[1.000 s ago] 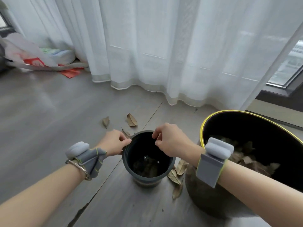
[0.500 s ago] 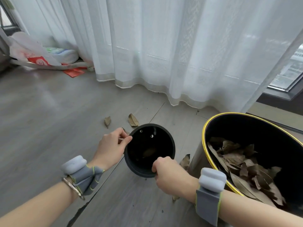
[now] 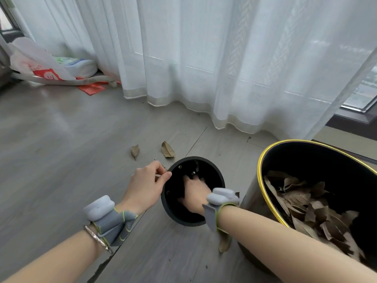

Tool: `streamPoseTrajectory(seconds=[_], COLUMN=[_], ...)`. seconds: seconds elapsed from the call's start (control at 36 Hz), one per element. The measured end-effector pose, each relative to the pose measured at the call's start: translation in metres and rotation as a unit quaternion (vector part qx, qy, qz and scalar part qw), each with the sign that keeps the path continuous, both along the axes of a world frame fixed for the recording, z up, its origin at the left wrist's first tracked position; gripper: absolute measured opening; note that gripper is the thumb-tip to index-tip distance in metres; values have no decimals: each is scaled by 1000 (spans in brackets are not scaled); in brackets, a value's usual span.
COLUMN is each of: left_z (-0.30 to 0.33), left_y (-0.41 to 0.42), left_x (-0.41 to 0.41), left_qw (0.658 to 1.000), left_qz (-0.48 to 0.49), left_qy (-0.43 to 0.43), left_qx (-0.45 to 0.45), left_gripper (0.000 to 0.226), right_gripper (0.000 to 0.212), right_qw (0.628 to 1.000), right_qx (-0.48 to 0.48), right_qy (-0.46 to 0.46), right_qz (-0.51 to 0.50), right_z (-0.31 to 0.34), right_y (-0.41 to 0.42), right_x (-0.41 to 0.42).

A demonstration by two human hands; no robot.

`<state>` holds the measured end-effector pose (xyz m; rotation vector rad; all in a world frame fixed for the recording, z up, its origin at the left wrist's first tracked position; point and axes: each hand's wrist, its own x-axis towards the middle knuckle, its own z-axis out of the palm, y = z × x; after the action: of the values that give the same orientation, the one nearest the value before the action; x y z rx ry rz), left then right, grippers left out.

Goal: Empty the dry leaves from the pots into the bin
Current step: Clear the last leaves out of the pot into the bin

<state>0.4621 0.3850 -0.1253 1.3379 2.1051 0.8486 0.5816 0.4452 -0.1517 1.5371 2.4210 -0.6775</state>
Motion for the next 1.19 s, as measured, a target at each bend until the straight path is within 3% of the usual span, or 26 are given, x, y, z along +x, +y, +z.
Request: streamPoseTrajectory(seconds=[0.11, 0.56, 0.69, 0.94, 1.19], left_z=[0, -2, 0, -1, -3], left_y=[6, 9, 9, 8, 6], left_x=[-2, -6, -2, -3, -5], left_qw=[1000, 1000, 999, 1000, 1000], left_qz=[5, 10, -4, -2, 14], left_qy=[3, 25, 35, 27, -12], left_qx=[-6, -11, -7, -7, -4], left_gripper=[20, 19, 18, 17, 17], right_gripper=[52, 47, 37, 34, 31], right_qw=[996, 992, 995, 998, 999], right_qx=[2, 27, -8, 11, -30], right_qy=[-69, -112, -97, -35, -2], right_qz=[52, 52, -2, -55, -42], right_z=[-22, -62, -68, -48, 4], right_y=[13, 35, 35, 42, 31], right_x=[-10, -21, -19, -13, -9])
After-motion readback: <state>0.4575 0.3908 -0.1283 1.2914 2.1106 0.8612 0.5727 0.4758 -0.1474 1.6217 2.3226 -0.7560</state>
